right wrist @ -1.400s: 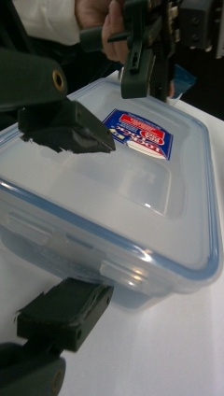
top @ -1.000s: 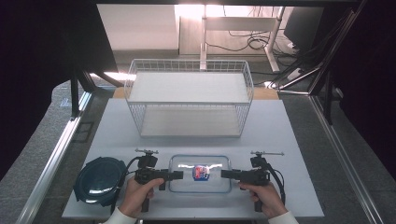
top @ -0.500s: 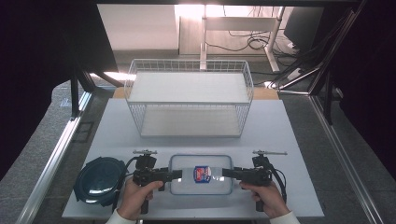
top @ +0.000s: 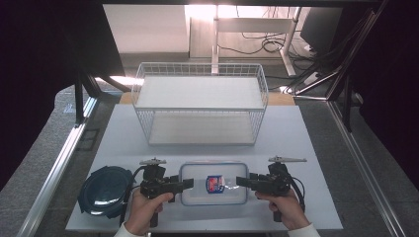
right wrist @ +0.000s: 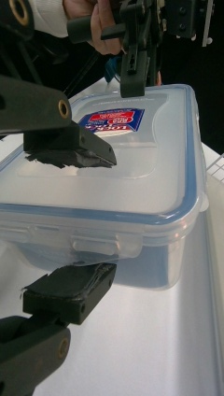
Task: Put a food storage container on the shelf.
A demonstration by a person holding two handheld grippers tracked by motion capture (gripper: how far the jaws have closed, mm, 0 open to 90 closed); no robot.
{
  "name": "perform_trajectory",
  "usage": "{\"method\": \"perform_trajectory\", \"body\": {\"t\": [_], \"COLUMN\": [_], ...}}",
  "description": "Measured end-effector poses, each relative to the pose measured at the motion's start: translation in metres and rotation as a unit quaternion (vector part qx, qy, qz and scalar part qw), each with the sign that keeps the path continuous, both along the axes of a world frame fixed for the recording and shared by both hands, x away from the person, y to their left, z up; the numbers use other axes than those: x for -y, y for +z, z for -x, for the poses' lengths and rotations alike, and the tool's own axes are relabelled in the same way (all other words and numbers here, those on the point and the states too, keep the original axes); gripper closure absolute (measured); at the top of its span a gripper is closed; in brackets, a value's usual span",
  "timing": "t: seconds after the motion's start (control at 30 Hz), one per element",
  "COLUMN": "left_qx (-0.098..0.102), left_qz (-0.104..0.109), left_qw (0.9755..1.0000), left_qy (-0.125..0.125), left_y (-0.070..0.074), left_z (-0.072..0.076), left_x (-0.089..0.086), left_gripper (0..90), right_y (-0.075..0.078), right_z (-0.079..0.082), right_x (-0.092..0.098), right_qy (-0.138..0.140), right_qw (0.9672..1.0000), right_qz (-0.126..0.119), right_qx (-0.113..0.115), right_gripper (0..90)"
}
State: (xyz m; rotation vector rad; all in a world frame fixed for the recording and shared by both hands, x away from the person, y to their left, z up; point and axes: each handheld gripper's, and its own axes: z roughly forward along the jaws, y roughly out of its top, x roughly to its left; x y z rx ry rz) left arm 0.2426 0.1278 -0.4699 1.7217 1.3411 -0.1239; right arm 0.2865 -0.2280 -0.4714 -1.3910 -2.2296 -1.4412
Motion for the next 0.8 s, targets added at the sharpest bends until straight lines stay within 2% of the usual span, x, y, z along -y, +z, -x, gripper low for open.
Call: {"method": "perform_trajectory", "body": {"t": [0.4,0.5,0.8], "left_qx": [0.025,0.034,0.036], "left_qz": [-0.004,0.000,0.001], "left_qw": [0.9997,0.9994,0.9993], "left_qy": [0.000,-0.001,0.000], "left_y": [0.016,0.021,0.025], "left_z": [0.006,0.008,0.008], "left_x": [0.001,0.001,0.000], "left_gripper": [42.5,42.6,41.9], "right_y": [0.017,0.026,0.035], "right_z": [0.006,0.008,0.011], "right_x": [0.001,0.000,-0.001], "right_qy": [0.002,0.003,0.002], "right_qw": [0.9997,0.9991,0.9982], "right_qz": [0.003,0.006,0.015], "right_qx": [0.026,0.042,0.058], "right_gripper": [41.6,41.6,41.6]}}
